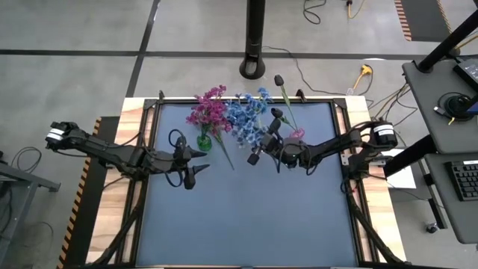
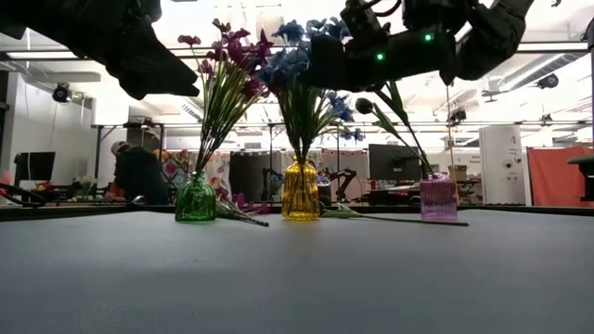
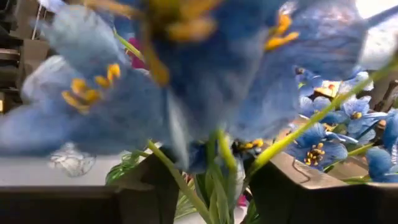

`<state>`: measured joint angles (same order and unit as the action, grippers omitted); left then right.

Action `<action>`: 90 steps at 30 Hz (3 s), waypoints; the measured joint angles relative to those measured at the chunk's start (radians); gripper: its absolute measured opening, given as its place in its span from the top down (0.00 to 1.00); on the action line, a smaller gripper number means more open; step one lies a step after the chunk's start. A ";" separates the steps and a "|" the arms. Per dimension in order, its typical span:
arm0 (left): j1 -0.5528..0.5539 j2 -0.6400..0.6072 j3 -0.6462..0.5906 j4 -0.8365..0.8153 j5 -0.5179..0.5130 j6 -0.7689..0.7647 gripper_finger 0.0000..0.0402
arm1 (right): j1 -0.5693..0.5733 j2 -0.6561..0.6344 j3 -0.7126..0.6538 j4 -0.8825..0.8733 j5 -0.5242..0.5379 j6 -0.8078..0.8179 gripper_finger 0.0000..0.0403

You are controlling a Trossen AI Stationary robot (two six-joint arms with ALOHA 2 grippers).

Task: Sort flowers into vase by color
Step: Put the blue flowers into the yellow flower vase, then put the black flower into the purple flower vase

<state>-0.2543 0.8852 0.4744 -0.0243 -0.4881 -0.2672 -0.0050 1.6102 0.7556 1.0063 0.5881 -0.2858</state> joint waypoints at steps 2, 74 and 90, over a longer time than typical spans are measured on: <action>0.000 0.000 0.000 0.000 0.000 0.000 0.52 | -0.008 -0.001 0.017 -0.038 -0.001 0.008 0.66; 0.000 -0.002 0.235 -0.498 0.000 0.027 0.52 | 0.394 -0.468 0.174 -1.284 0.116 0.592 0.44; 0.000 0.002 0.232 -0.486 0.000 0.084 0.52 | 0.327 -0.195 -0.016 -1.346 0.250 0.921 0.44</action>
<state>-0.2543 0.8877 0.7059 -0.5108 -0.4881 -0.1837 0.3218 1.4152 0.7392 -0.3392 0.8383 0.6354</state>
